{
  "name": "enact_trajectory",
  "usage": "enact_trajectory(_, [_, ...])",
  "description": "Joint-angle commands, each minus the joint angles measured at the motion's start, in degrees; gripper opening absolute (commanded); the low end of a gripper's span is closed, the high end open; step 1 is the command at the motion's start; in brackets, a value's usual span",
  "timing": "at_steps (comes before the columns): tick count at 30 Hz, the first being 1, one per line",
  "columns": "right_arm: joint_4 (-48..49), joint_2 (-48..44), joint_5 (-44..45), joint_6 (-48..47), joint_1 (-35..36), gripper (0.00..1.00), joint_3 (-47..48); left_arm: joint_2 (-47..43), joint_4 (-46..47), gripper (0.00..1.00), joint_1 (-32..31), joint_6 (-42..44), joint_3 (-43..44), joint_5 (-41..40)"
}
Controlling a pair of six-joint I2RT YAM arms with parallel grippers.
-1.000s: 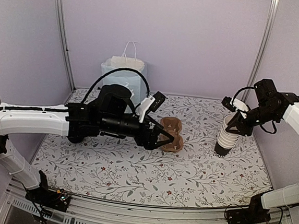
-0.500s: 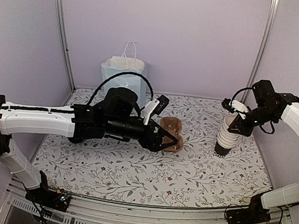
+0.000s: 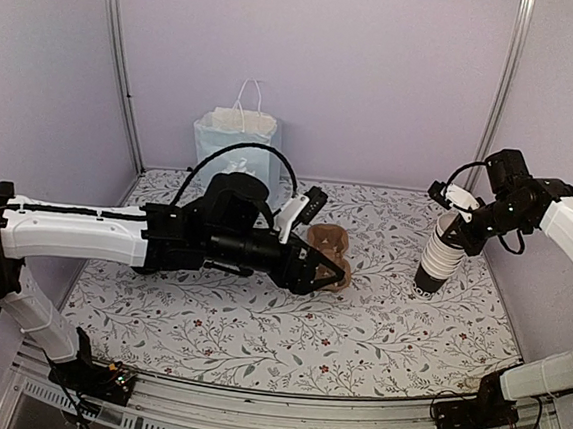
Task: Pack the takeout coffee
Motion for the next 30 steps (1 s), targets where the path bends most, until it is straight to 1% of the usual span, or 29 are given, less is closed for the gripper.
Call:
enact_trajectory(1, [5.44, -0.98, 4.93, 0.74, 0.26, 0.0, 0.4, 0.95, 3.32, 0.81, -1.41, -0.74, -1.04, -0.55])
enact_trajectory(6, [8.4, 1.63, 7.84, 1.02, 0.14, 0.0, 2.27, 1.31, 4.09, 0.81, -2.0, -0.95, -2.08, -0.73])
enact_trajectory(13, [9.85, 6.6, 8.96, 0.92, -1.19, 0.0, 7.4, 0.9, 3.74, 0.81, -2.53, -0.95, -2.61, -1.11])
enact_trajectory(18, [7.1, 8.38, 7.54, -0.25, -2.0, 0.0, 11.83, 0.2, 3.53, 0.81, -2.63, -0.95, -3.42, -1.92])
enact_trajectory(21, [4.12, 7.41, 7.15, -1.34, -2.01, 0.0, 15.01, -0.39, 3.3, 0.81, -2.77, -0.96, -3.51, -2.14])
enact_trajectory(25, [-2.51, 5.72, 3.43, -0.66, -2.01, 0.0, 22.59, -1.09, 2.05, 0.81, -2.8, 0.07, -2.55, -3.13])
enact_trajectory(26, [-3.39, 4.91, 1.78, -0.29, -2.02, 0.0, 24.28, -1.09, -0.23, 0.81, -2.83, 0.6, -1.77, -3.57])
enact_trajectory(30, [-4.66, 1.49, -7.67, 0.72, -2.62, 0.0, 24.72, -1.55, -5.65, 0.81, -2.74, 3.66, 2.04, -6.03])
